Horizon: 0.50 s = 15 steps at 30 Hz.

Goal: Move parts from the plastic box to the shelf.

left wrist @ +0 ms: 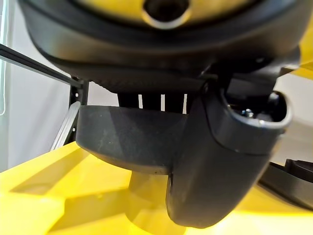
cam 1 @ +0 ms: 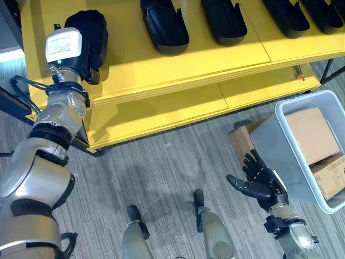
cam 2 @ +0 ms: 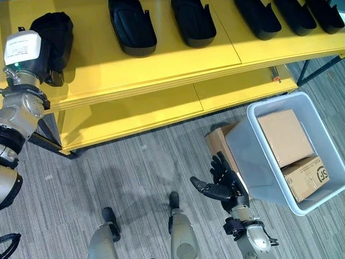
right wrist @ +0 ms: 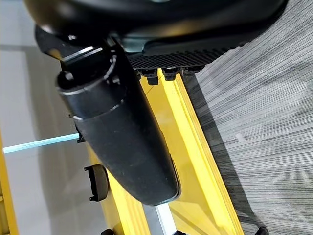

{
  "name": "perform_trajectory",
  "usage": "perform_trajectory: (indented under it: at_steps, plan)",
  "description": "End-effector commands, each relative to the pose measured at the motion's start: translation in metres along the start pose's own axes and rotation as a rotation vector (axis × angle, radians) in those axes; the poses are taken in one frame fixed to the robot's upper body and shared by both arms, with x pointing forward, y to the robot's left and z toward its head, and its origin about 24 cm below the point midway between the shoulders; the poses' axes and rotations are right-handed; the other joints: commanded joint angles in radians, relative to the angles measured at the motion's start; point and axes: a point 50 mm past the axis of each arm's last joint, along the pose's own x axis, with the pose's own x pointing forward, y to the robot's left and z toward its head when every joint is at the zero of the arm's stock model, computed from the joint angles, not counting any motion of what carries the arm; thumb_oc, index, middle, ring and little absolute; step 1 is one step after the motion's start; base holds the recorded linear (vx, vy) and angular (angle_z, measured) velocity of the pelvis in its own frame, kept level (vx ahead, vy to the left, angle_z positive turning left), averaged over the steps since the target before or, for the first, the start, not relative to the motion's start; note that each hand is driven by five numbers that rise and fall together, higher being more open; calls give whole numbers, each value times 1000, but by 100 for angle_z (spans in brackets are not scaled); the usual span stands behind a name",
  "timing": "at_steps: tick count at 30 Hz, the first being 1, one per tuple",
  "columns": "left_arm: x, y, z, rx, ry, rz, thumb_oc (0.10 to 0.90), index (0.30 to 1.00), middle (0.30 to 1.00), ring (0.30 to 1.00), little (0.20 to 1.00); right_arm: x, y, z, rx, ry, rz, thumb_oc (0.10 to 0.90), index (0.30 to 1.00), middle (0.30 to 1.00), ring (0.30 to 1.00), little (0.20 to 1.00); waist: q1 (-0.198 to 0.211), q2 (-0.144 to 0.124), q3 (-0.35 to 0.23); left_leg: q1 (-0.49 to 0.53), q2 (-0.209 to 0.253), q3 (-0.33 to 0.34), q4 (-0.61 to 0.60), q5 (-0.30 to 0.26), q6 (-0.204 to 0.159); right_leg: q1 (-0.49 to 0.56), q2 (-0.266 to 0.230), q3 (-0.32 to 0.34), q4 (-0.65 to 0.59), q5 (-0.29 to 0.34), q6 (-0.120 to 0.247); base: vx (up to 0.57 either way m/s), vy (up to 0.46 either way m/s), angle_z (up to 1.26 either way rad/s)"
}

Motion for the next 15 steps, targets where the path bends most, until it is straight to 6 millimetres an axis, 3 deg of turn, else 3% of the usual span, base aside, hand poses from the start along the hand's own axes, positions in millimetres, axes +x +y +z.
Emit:
perform_trajectory:
  at_steps: [1, 8, 9, 10, 11, 15]
  plan:
    - [21, 69, -4, 4, 7, 187, 400, 300, 300, 300, 300, 4, -1, 51, -34, -240, 45, 900, 1000, 1000, 1000, 1000, -38, 0, -59, 17, 13, 1, 8, -57, 26, 71, -16, 51, 52, -138, 23, 8, 5, -5]
    - [23, 73, 2, -16, -4, 193, 400, 300, 300, 300, 300, 2, -2, 49, -33, -229, 42, 900, 1000, 1000, 1000, 1000, -42, 2, -67, 3, 9, 2, 15, -63, 27, 59, -18, 58, 51, -139, 22, 5, 3, -3]
    - [24, 71, 4, -21, -5, 185, 586, 561, 561, 561, 561, 0, -4, 48, -34, -223, 38, 900, 1000, 1000, 1000, 1000, -44, 3, -69, 0, 9, 0, 18, -65, 26, 56, -19, 57, 54, -141, 20, 3, -3, -5]
    - [24, 70, 5, -30, -7, 181, 843, 920, 920, 920, 920, -1, -5, 48, -34, -220, 34, 900, 1000, 1000, 1000, 1000, -45, 3, -70, -2, 9, 0, 18, -65, 26, 56, -18, 56, 55, -141, 19, -2, -4, -3]
    - [24, 69, 6, -30, -9, 178, 900, 1000, 1000, 1000, 1000, -2, -5, 48, -38, -218, 31, 900, 1000, 1000, 1000, 1000, -45, 4, -72, -3, 9, -1, 19, -65, 25, 54, -18, 57, 57, -142, 19, 0, 0, 0]
    - [24, 65, 13, -48, -33, 168, 900, 1000, 1000, 1000, 1000, -3, -7, 47, -44, -210, 28, 900, 1000, 1000, 1000, 1000, -47, 7, -76, -4, 10, -3, 15, -64, 23, 49, -16, 56, 62, -143, 18, 0, 0, 0]
